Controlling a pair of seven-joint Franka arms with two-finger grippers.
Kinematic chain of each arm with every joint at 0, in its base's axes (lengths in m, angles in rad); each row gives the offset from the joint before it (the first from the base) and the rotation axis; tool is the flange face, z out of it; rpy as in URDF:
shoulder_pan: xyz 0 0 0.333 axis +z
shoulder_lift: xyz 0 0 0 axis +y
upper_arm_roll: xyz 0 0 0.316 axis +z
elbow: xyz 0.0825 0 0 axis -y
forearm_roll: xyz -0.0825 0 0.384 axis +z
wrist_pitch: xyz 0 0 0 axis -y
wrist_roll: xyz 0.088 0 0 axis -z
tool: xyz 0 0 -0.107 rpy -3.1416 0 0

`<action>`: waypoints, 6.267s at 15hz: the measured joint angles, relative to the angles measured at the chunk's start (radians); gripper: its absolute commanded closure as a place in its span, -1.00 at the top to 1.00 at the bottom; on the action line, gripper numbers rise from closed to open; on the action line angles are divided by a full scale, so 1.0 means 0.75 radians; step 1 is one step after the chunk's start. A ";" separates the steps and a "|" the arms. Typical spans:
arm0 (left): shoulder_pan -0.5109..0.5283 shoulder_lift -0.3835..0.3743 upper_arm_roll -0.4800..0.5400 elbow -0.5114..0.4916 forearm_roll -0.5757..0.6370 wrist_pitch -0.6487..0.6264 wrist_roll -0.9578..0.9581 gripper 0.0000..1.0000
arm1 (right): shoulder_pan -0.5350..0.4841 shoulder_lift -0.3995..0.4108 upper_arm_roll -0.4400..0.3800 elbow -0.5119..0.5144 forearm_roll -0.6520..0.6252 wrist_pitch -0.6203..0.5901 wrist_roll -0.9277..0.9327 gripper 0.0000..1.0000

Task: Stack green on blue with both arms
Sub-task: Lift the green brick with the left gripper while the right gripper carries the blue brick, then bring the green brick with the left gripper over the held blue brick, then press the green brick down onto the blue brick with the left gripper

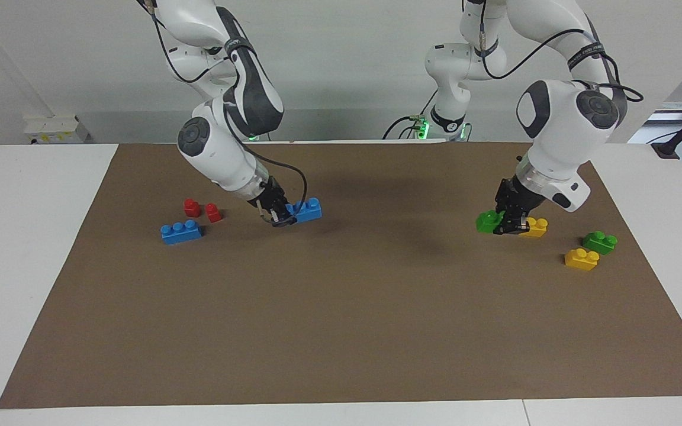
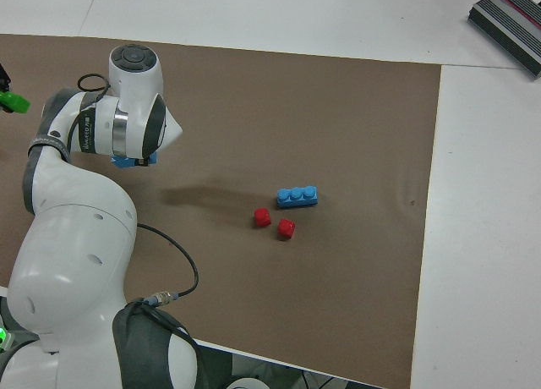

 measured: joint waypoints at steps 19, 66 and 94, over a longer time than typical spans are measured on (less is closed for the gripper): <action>-0.248 -0.068 0.002 -0.111 0.062 0.052 -0.390 -1.00 | 0.181 0.001 -0.005 -0.249 0.001 0.464 0.251 -1.00; -0.648 -0.110 -0.004 -0.575 0.225 0.719 -0.965 -1.00 | 0.290 0.109 -0.003 -0.354 0.140 0.731 0.294 -1.00; -0.680 0.023 0.018 -0.502 0.335 0.698 -0.884 1.00 | 0.303 0.109 -0.004 -0.356 0.141 0.738 0.293 -1.00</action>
